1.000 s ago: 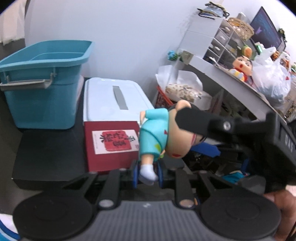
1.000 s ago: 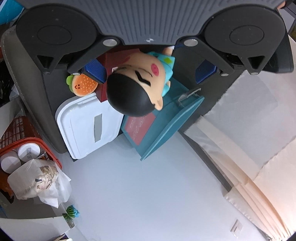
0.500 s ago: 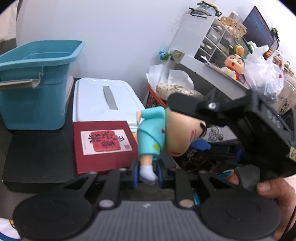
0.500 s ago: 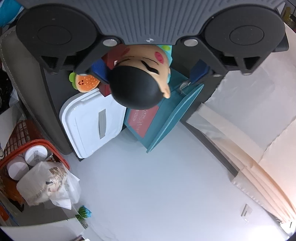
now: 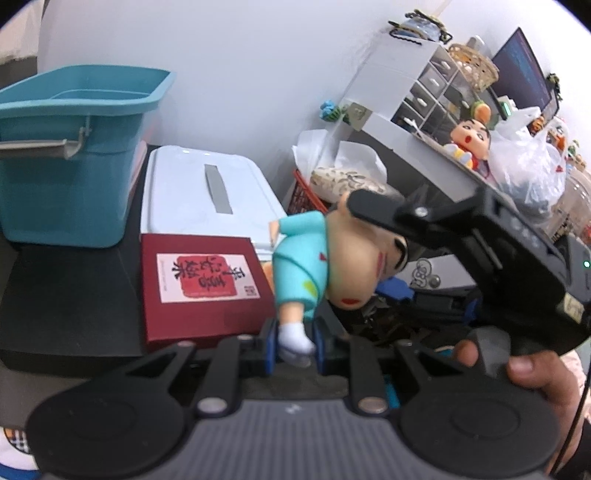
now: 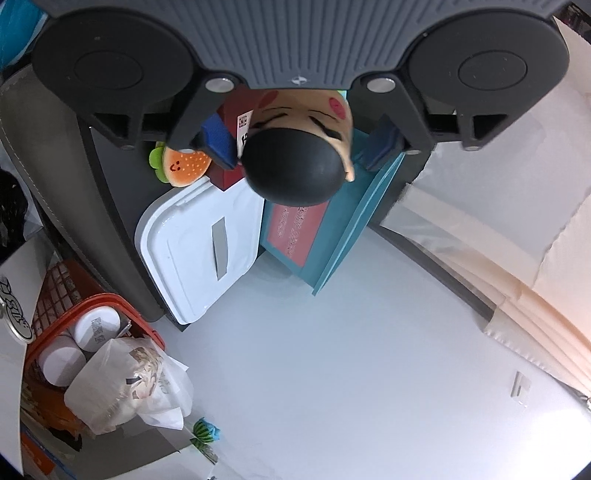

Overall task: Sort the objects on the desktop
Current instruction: 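Bring the right tool to the figurine's head and close its fingers on it, then open the left tool and release the figurine's legs while the right tool holds it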

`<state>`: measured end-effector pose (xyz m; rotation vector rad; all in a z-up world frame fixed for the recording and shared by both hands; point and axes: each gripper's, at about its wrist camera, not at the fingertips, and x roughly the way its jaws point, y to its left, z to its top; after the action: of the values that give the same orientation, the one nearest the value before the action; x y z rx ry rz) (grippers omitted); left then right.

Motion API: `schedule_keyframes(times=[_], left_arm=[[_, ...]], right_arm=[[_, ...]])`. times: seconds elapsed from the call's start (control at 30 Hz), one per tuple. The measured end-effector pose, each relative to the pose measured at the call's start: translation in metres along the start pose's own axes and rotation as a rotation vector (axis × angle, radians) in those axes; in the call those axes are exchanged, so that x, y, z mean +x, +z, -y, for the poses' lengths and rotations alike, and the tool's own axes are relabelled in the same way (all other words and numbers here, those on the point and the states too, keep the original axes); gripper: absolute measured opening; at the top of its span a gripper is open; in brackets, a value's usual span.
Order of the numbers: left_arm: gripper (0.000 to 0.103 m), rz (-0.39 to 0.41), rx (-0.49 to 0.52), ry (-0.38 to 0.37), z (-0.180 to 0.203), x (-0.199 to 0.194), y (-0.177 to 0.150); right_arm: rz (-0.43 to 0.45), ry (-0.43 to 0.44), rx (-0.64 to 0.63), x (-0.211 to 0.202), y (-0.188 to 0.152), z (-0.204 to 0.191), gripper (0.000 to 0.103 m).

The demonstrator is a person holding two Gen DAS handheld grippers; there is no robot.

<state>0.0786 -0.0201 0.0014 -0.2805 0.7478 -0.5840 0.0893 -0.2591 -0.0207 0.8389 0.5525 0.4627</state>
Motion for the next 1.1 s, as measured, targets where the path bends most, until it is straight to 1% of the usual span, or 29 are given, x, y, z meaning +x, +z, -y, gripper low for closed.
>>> schedule_keyframes(times=[0.13, 0.2, 0.27, 0.53, 0.67, 0.87, 1.1], left_arm=[[0.022, 0.005, 0.009, -0.01, 0.003, -0.002, 0.0], [0.022, 0.006, 0.01, -0.012, 0.003, -0.003, 0.0], [0.022, 0.006, 0.008, -0.012, 0.002, -0.002, 0.0], [0.022, -0.026, 0.01, -0.008, 0.0, 0.003, -0.002], [0.029, -0.037, 0.011, 0.003, -0.001, 0.005, -0.002], [0.032, -0.059, 0.024, 0.031, -0.003, 0.006, -0.002], [0.032, -0.073, 0.018, 0.099, -0.01, 0.005, -0.002]], right_arm=[[-0.003, -0.006, 0.003, -0.001, -0.001, 0.0, 0.076], [0.0, -0.004, 0.003, -0.001, -0.001, -0.001, 0.073], [-0.004, -0.003, 0.005, -0.001, 0.0, -0.001, 0.073], [0.004, -0.03, -0.028, -0.002, -0.001, -0.004, 0.073], [0.018, -0.041, -0.033, -0.004, 0.001, -0.003, 0.073], [0.039, -0.068, -0.061, -0.006, 0.004, -0.003, 0.073], [0.049, -0.105, -0.133, -0.007, 0.004, -0.011, 0.073]])
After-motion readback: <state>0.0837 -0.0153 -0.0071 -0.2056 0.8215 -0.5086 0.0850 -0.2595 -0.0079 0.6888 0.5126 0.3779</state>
